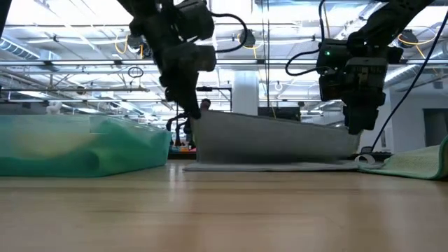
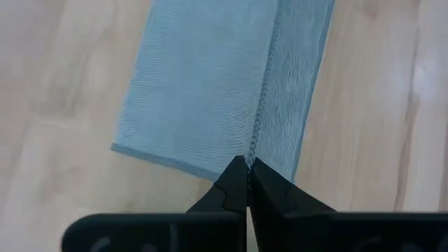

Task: Fold microfiber towels
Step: Fold the gray microfiber cloth

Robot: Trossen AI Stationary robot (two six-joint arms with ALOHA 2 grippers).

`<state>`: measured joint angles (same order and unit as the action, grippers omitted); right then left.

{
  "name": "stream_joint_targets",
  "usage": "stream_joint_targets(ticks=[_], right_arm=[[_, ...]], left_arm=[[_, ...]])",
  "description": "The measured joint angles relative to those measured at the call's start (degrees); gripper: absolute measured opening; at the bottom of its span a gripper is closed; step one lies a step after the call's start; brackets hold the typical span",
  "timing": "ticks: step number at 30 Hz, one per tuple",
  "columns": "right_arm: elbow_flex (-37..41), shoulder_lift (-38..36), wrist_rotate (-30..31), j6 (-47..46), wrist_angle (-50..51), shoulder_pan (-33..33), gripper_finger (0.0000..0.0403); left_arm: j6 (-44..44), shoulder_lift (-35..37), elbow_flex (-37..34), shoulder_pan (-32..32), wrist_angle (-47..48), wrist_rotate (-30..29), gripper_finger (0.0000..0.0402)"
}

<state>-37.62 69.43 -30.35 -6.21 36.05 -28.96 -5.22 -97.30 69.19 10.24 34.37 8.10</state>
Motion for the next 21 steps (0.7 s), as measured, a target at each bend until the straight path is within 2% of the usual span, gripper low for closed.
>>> stream_joint_targets(ticks=[5,12,21], right_arm=[[2.30,0.00,0.03,-3.79,-3.56,2.87,0.0000],[5.27,0.00,0.22,-7.50,-8.08,5.76,0.0000],[6.75,0.00,0.21,-7.93,-8.59,7.66,0.0000]], left_arm=[[-1.92,0.00,-3.42,-1.44,-3.31,-0.44,0.0003],[-2.60,0.00,-6.87,-2.41,-13.17,-0.61,0.0008],[-2.75,0.00,-9.45,-2.51,-14.64,-0.57,0.0006]])
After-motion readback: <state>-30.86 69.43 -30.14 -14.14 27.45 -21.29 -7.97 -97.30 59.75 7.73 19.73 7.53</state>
